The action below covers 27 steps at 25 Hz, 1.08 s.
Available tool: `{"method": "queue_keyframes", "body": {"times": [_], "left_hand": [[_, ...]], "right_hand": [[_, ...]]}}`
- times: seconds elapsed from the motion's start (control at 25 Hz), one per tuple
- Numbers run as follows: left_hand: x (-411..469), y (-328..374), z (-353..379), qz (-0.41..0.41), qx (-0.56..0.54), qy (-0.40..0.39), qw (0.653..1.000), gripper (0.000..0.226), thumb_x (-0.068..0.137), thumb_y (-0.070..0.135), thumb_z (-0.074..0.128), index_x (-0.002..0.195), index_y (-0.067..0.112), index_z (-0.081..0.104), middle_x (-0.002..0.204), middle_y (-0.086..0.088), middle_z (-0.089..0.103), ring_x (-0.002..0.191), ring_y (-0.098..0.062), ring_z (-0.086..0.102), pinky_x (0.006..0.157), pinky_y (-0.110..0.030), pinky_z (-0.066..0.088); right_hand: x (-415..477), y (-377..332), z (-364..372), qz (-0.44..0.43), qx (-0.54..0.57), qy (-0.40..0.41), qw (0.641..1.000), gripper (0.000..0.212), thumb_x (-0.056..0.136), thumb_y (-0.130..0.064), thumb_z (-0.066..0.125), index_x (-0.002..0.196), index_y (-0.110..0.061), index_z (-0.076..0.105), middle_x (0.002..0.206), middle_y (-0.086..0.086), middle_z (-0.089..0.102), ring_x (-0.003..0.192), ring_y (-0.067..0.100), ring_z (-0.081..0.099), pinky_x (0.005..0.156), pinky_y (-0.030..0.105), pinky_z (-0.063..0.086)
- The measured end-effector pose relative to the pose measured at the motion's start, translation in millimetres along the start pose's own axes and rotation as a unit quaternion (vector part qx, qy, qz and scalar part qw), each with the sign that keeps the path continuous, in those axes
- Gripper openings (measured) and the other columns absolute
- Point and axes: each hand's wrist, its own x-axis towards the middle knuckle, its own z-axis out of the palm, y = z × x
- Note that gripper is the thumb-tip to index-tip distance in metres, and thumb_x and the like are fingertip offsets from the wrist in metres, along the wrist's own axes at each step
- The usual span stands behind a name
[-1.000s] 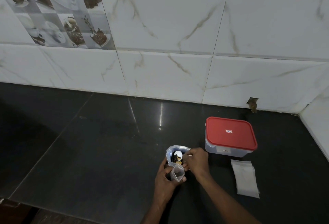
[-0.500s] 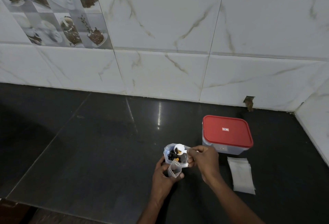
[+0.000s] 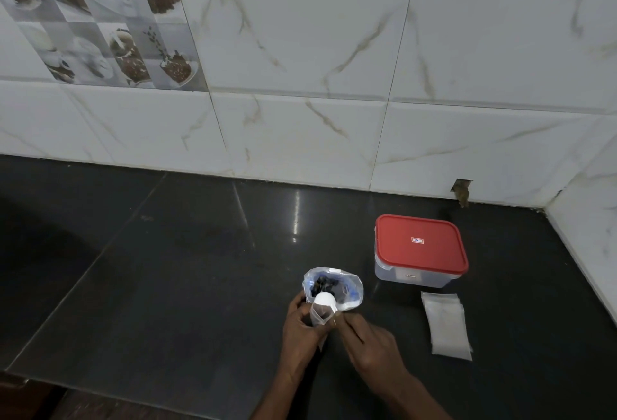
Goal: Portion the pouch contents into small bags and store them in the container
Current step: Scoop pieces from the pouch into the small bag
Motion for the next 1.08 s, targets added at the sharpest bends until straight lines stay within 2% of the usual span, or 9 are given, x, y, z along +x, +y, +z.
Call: {"method": "queue_keyframes", "body": {"times": [0.12,0.24,0.32,0.52,0.68,0.8,0.88,0.96,1.08], "left_hand": [[1,-2,0,-0.005,-0.002,-0.005,1.000,0.052,0.050,0.055,0.093,0.093,0.029,0.082,0.141,0.009,0.055,0.120,-0.011,0.064,0.101,-0.043,0.055],[3,-3,-2,0.000,0.006,-0.020,1.000,0.045,0.057,0.043,0.091,0.098,0.029,0.082,0.141,0.012,0.053,0.121,-0.008,0.063,0.103,-0.043,0.053],[1,-3,-3,0.000,0.016,-0.028,0.999,0.047,0.057,0.044,0.091,0.101,0.032,0.081,0.144,0.013,0.050,0.123,-0.007,0.061,0.103,-0.042,0.053],[-11,10,-1,0.001,0.016,-0.023,1.000,0.036,0.066,0.019,0.093,0.096,0.033,0.078,0.142,0.019,0.042,0.111,0.019,0.056,0.091,-0.014,0.051],[-20,21,5,0.023,0.036,0.011,0.999,0.035,0.069,0.012,0.091,0.094,0.031,0.076,0.136,0.019,0.043,0.106,0.022,0.055,0.082,-0.006,0.049],[-29,29,12,0.061,0.067,0.046,0.995,0.026,0.066,0.037,0.082,0.091,0.031,0.078,0.138,0.017,0.046,0.115,0.005,0.059,0.091,-0.022,0.056],[-28,24,19,0.070,0.098,0.072,0.990,0.032,0.070,0.037,0.077,0.100,0.026,0.077,0.145,0.014,0.040,0.127,-0.005,0.052,0.099,-0.034,0.053],[-28,21,22,0.083,0.174,0.106,0.976,0.032,0.078,0.026,0.077,0.109,0.018,0.075,0.147,0.014,0.034,0.134,-0.004,0.032,0.106,-0.031,0.042],[-33,23,24,0.089,0.241,0.112,0.960,0.037,0.078,0.023,0.074,0.113,0.012,0.074,0.147,-0.002,0.042,0.134,-0.019,0.034,0.107,-0.038,0.040]], "right_hand": [[3,6,8,0.097,0.050,-0.001,0.994,0.019,0.089,-0.011,0.060,0.101,-0.008,0.074,0.087,0.003,0.068,0.067,0.011,0.062,0.056,0.021,0.048],[25,19,15,0.305,0.141,-0.004,0.942,0.010,0.083,-0.008,0.069,0.090,-0.013,0.074,0.075,0.002,0.063,0.064,0.017,0.062,0.058,0.029,0.050],[35,30,21,0.361,0.157,-0.048,0.918,0.010,0.083,-0.007,0.070,0.090,-0.011,0.075,0.081,0.005,0.063,0.070,0.022,0.063,0.064,0.032,0.050],[44,41,21,0.348,0.063,-0.209,0.912,0.027,0.092,-0.032,0.058,0.115,-0.019,0.064,0.114,0.002,0.051,0.091,0.025,0.064,0.072,0.036,0.051],[37,28,-12,0.337,0.087,-0.095,0.933,0.032,0.093,-0.038,0.058,0.121,-0.023,0.064,0.110,-0.004,0.055,0.087,0.015,0.064,0.065,0.031,0.051],[26,1,-45,0.291,0.254,-0.104,0.916,0.029,0.087,-0.047,0.060,0.114,-0.037,0.064,0.101,-0.023,0.053,0.089,-0.001,0.059,0.073,0.020,0.049],[18,-7,-52,0.234,0.222,-0.190,0.927,0.035,0.085,-0.050,0.056,0.120,-0.045,0.054,0.119,-0.024,0.044,0.096,0.000,0.058,0.079,0.022,0.051],[12,-3,-47,0.231,0.185,-0.235,0.926,0.037,0.087,-0.046,0.055,0.124,-0.046,0.051,0.133,-0.016,0.036,0.104,0.007,0.058,0.084,0.029,0.052],[10,3,-40,0.214,0.199,-0.254,0.922,0.033,0.093,-0.034,0.052,0.126,-0.041,0.053,0.140,-0.010,0.034,0.106,0.014,0.059,0.085,0.029,0.051]]}}
